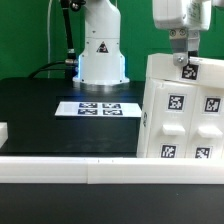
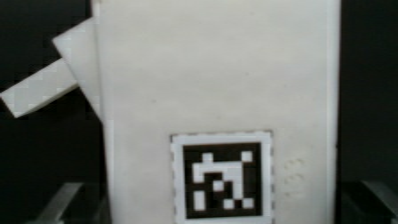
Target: Assemble cabinet
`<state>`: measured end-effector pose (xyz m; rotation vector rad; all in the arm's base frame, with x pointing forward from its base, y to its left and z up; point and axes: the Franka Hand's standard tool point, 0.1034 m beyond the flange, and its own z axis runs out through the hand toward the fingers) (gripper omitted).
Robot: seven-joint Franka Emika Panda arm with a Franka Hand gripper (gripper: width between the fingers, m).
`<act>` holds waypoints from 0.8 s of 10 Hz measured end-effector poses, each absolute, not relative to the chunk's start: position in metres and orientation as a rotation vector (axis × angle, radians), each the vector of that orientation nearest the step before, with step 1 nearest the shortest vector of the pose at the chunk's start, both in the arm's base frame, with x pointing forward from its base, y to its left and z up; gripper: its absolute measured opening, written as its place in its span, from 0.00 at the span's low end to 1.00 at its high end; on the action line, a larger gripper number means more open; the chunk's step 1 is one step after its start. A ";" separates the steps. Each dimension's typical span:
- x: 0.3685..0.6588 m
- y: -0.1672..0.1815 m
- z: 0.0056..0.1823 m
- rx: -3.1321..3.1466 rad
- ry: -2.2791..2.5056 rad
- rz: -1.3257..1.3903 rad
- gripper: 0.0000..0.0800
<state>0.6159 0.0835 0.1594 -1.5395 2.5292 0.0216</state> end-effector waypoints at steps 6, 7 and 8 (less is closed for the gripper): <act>0.622 0.088 0.185 -1.652 2.387 0.015 1.00; 0.622 0.088 0.183 -1.689 2.364 0.011 1.00; 0.622 0.088 0.183 -1.690 2.364 0.011 1.00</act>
Offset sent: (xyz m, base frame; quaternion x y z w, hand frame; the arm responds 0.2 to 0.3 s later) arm -0.0032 0.0044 0.0246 0.0072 -0.0453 -0.0362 0.9983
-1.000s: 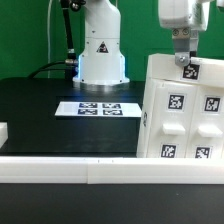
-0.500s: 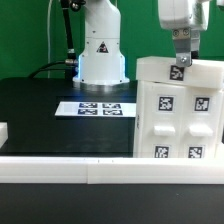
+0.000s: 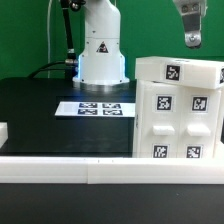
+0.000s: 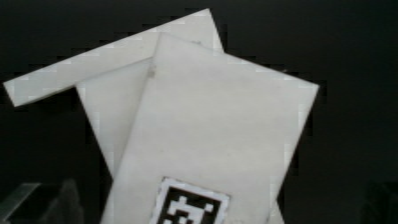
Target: Assemble cabinet
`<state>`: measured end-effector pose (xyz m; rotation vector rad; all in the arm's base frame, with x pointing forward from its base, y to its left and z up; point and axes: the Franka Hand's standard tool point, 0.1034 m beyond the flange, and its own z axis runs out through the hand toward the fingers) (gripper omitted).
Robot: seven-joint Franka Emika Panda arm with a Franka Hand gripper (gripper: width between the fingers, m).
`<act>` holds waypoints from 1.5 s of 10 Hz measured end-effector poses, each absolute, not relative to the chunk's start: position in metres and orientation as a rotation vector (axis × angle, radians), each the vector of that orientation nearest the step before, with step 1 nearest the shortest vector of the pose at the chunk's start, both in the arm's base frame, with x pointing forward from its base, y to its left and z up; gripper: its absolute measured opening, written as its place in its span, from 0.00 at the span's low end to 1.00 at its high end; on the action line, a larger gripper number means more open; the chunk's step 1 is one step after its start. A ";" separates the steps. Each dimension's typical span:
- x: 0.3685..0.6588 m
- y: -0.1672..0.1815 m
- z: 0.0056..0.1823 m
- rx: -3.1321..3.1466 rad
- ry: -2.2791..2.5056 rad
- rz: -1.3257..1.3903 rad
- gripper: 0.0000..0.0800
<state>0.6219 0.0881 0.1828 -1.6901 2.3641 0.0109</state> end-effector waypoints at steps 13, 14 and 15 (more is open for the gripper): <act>0.627 0.086 0.183 -3.060 0.096 -0.212 1.00; 0.626 0.086 0.182 -3.071 -0.047 -0.211 1.00; 0.626 0.086 0.182 -3.081 -0.265 -0.215 1.00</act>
Offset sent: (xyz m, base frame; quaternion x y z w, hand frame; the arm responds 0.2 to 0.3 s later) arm 0.0072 0.0109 0.0110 -0.0478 0.0097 -0.2661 0.9627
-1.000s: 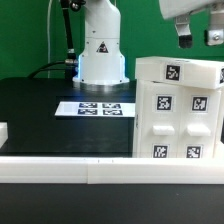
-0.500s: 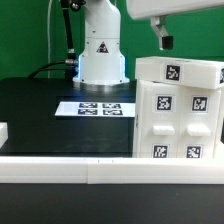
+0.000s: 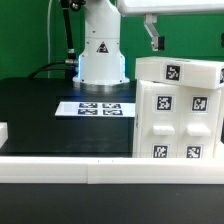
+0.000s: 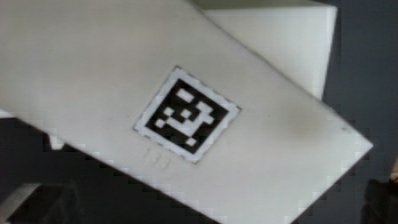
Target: Assemble cabinet
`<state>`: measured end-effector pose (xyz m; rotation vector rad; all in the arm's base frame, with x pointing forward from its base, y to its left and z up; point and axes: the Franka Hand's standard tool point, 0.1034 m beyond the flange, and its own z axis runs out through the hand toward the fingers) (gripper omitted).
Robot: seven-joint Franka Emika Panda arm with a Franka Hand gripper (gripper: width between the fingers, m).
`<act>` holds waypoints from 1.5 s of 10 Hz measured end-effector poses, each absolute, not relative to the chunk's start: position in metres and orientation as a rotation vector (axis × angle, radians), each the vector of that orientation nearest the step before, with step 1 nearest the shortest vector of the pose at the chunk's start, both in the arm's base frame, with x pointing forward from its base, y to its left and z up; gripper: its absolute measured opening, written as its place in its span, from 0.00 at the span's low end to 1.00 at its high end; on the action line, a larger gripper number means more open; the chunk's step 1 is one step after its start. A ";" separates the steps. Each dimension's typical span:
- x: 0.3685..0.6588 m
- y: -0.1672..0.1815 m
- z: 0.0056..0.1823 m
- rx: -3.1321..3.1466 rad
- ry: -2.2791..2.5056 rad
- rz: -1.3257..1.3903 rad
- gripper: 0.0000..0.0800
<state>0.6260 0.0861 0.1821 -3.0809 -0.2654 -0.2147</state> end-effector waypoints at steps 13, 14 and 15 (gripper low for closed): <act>0.609 0.080 0.159 -3.026 -0.895 -0.181 0.97; 0.609 0.079 0.159 -3.027 -0.893 -0.181 0.74; 0.609 0.079 0.159 -3.027 -0.891 -0.181 0.74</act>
Offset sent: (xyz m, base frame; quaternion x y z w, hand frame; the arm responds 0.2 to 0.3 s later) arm -0.0129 0.0133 -0.0103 -0.0087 0.0166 -0.2523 0.9675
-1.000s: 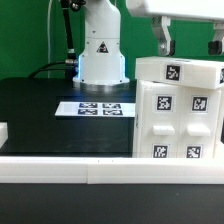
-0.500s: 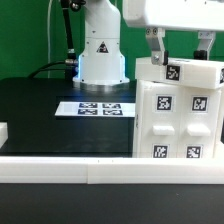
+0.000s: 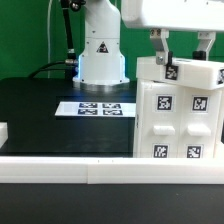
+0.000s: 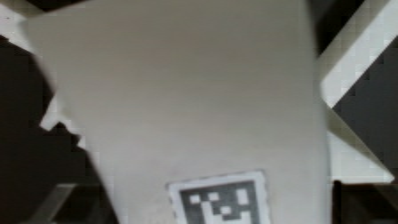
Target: Assemble cabinet
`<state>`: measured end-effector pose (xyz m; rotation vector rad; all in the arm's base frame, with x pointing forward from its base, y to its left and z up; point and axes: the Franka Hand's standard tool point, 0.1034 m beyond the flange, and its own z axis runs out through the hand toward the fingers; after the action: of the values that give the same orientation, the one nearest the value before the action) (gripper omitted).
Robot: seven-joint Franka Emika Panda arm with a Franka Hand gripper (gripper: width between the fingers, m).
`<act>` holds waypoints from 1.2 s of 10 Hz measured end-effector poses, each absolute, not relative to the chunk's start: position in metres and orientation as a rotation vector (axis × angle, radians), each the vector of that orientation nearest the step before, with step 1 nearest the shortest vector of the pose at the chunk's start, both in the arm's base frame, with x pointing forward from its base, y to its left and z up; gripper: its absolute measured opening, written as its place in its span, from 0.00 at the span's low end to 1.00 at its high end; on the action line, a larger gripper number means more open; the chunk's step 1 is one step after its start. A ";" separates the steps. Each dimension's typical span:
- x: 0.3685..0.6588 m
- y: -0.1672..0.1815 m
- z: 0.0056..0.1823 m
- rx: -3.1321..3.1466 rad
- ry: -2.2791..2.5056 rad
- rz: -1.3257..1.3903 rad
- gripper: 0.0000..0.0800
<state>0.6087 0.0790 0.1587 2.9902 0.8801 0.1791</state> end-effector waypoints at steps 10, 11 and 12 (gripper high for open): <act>0.608 0.075 0.161 3.115 -0.643 0.225 0.70; 0.608 0.075 0.160 3.065 -0.889 0.229 0.70; 0.607 0.079 0.159 3.014 -1.074 0.223 0.70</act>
Offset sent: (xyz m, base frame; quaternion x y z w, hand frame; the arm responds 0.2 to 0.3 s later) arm 0.0000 0.0000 0.0000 0.0000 0.0000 0.0899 0.9960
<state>0.6068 0.0794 0.1590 3.0137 -1.0740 0.2228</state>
